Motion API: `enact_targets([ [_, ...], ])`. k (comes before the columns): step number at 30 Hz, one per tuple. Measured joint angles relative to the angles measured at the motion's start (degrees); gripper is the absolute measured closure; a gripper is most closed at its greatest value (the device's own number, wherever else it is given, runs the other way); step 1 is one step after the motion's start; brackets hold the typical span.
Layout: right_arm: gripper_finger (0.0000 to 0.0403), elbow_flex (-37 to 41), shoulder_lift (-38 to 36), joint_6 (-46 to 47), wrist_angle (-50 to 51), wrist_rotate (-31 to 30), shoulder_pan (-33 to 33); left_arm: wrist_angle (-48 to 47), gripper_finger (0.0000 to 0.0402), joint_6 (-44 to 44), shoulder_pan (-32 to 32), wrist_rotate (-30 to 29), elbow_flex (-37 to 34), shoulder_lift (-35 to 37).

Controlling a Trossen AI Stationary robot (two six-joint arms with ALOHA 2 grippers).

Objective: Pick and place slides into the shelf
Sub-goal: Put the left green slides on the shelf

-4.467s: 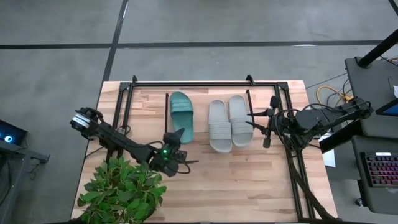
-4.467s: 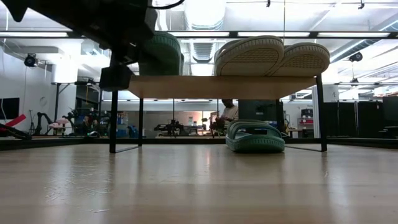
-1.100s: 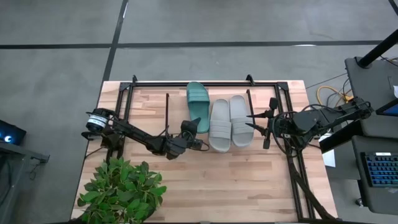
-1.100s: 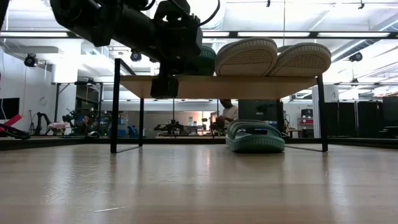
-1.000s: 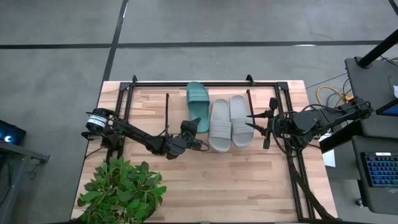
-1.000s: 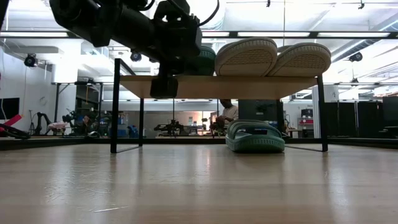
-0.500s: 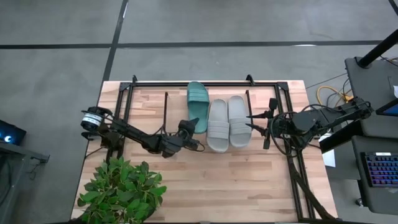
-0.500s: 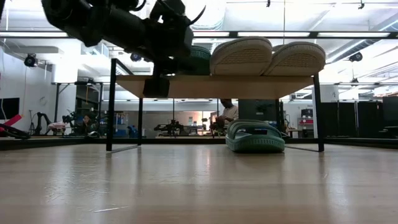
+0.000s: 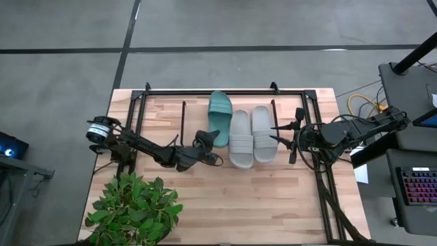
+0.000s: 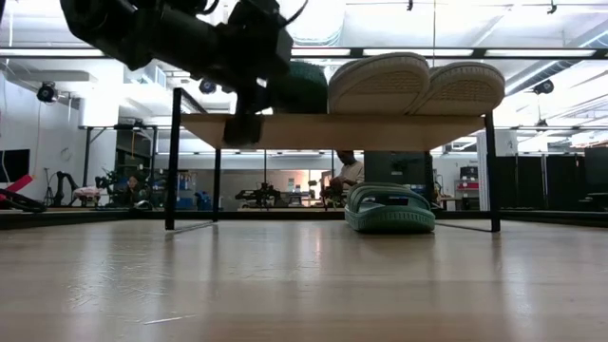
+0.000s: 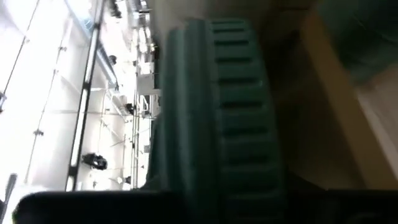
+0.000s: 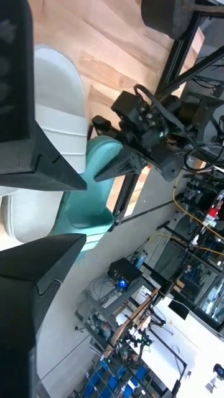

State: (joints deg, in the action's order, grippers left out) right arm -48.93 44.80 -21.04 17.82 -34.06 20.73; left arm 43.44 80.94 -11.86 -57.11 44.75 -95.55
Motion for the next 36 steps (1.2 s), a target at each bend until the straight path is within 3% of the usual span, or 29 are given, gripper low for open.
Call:
enact_targets([
  [3, 0.0291, 0.0, 0.0, 0.0, 0.0, 0.0, 0.0, 1.1, 0.0292, -1.0, 0.2, -0.1, 0.2, 0.5],
  [7, 0.0291, 0.0, 0.0, 0.0, 0.0, 0.0, 0.0, 0.5, 0.0291, -1.1, 0.2, -0.4, 0.4, 1.0],
  [12, 0.0291, 0.0, 0.0, 0.0, 0.0, 0.0, 0.0, -2.8, 0.0333, -1.4, 0.2, 1.2, 0.1, 1.0],
  [16, 0.0291, 0.0, 0.0, 0.0, 0.0, 0.0, 0.0, -5.5, 0.0339, -3.8, 0.2, 2.0, 0.2, 1.1],
  [30, 0.0291, 0.0, 0.3, 0.0, 0.0, 0.0, 0.0, -5.1, 0.0233, -5.0, 0.2, 1.5, 0.3, 1.8],
  [36, 0.0291, 0.0, 0.3, 0.0, 0.0, 0.0, 0.0, -4.8, 0.0213, -5.2, -0.4, 1.1, 0.4, 1.9],
])
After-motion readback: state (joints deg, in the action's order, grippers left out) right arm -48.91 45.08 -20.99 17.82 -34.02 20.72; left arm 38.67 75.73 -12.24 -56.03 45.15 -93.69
